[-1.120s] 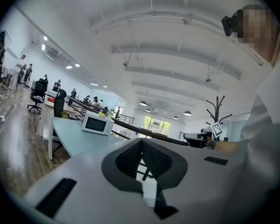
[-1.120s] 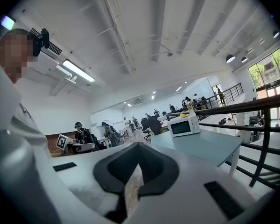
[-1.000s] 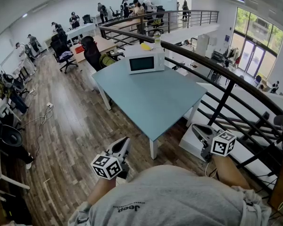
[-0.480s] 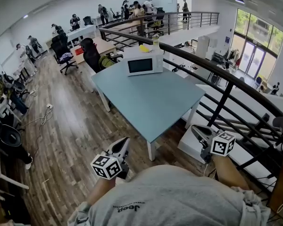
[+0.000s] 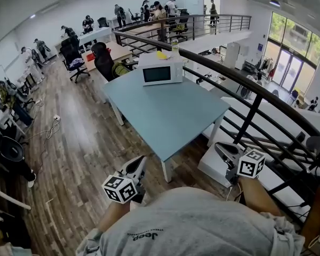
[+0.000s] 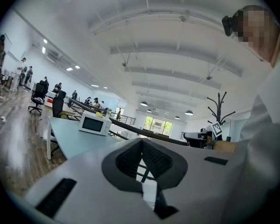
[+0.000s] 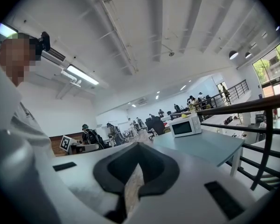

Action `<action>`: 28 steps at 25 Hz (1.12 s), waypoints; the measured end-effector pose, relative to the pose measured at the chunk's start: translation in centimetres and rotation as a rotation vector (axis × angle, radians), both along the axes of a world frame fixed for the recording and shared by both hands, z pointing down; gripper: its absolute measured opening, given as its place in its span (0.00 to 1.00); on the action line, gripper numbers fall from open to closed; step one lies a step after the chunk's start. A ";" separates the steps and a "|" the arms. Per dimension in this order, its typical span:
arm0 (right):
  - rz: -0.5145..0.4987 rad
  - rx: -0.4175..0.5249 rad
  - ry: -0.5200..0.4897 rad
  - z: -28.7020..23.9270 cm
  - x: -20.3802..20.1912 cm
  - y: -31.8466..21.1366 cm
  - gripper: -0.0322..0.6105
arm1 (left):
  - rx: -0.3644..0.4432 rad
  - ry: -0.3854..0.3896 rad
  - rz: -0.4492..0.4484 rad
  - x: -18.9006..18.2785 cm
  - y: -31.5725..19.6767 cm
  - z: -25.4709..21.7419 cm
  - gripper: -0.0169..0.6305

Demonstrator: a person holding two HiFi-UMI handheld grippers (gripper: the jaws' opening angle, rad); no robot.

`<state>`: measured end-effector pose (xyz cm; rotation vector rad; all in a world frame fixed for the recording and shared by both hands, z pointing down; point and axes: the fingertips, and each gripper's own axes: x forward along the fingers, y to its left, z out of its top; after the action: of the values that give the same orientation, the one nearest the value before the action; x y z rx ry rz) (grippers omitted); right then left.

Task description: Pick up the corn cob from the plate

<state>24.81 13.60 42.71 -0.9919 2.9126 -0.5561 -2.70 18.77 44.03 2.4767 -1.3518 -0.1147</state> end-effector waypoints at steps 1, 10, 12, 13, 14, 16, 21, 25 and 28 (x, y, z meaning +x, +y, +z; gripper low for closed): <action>-0.004 -0.001 -0.001 0.2 0.4 0.0 0.07 | -0.002 -0.001 0.000 0.5 0.0 0.2 0.04; -0.018 -0.021 -0.002 1.4 3.6 0.0 0.07 | -0.027 -0.012 0.008 4.7 0.1 1.0 0.04; -0.019 -0.025 -0.004 1.3 4.1 -0.2 0.07 | -0.034 -0.020 0.019 5.5 0.0 0.9 0.04; -0.019 -0.027 -0.006 1.3 4.4 -0.4 0.07 | -0.036 -0.025 0.025 5.9 -0.1 0.9 0.04; -0.018 -0.028 -0.008 1.4 4.5 -0.6 0.07 | -0.036 -0.029 0.029 6.2 -0.2 0.8 0.04; -0.017 -0.032 -0.011 1.7 4.7 -1.1 0.07 | -0.035 -0.035 0.033 6.4 -0.7 0.7 0.04; -0.012 -0.046 -0.003 2.5 3.8 -3.0 0.07 | -0.043 -0.028 0.026 5.0 -2.5 1.2 0.04; -0.001 -0.047 0.010 2.7 2.0 -4.9 0.07 | -0.054 -0.015 0.043 3.3 -4.7 2.0 0.04; 0.022 -0.042 0.022 2.9 0.2 -7.0 0.07 | -0.051 -0.010 0.071 1.4 -7.5 2.5 0.04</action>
<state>24.98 6.57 45.66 -1.0395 2.9171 -0.6123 -1.28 11.28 46.55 2.4821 -1.2533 -0.0513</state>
